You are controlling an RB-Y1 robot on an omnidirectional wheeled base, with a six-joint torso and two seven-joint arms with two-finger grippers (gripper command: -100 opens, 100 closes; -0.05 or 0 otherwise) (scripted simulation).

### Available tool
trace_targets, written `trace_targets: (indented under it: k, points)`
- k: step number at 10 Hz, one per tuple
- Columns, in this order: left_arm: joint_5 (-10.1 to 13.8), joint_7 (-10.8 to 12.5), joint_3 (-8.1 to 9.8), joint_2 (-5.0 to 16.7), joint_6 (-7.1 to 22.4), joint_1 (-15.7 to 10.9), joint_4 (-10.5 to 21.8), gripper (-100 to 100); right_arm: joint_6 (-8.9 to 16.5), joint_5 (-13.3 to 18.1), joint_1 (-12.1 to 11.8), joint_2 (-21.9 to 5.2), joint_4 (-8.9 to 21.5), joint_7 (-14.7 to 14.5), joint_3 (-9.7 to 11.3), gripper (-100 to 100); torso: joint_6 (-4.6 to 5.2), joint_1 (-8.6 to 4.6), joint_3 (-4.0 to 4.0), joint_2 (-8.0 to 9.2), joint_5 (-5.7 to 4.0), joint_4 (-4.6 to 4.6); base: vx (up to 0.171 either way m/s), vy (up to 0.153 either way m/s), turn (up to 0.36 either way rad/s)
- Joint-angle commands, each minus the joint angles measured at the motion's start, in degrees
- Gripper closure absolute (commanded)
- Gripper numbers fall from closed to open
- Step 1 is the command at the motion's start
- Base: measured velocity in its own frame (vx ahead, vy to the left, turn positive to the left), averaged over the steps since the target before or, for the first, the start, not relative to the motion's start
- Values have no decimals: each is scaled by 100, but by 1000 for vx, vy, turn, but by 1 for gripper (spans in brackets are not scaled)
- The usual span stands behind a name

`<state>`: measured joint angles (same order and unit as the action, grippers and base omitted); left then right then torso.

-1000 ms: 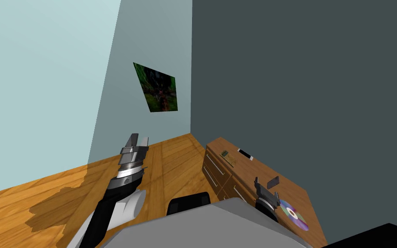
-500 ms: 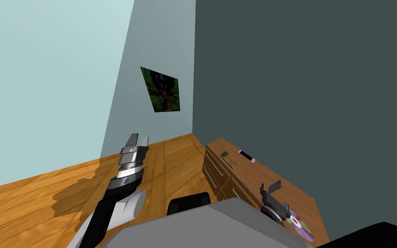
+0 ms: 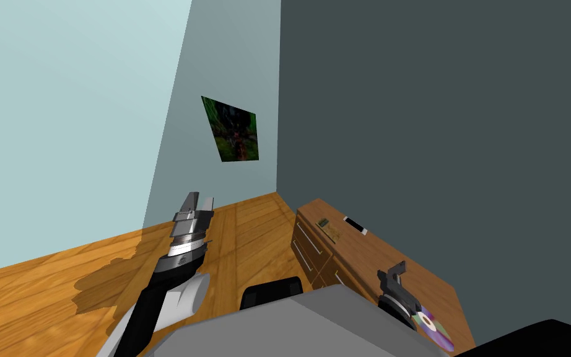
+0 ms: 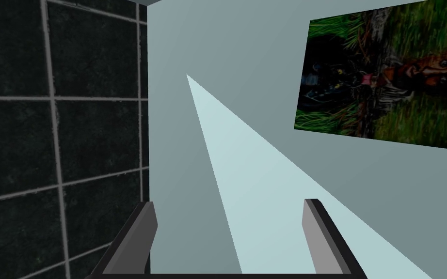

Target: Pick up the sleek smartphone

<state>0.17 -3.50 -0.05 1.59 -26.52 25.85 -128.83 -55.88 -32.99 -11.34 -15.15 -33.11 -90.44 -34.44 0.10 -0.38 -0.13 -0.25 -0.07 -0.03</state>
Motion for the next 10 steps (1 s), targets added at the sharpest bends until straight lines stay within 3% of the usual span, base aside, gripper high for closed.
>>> trace_targets:
  k: [1,3,5,10]
  points:
    - [0,0,0,0,0,0,0,0,0,0,0,0,0,0,0,100,0,0,0,0,0,0,0,0,0]
    - [0,0,0,0,0,0,0,0,0,0,-1,3,1,0,1,100,0,-4,0,-1,0,0,0,0,0]
    - [0,0,0,0,0,0,0,0,-8,57,33,-40,-7,-34,61,-100,0,-4,0,-1,0,0,1,34,-103]
    - [0,0,-1,-1,0,0,0,0,-58,283,177,-197,-44,-184,332,-100,3,58,1,2,13,1,-9,156,-268]
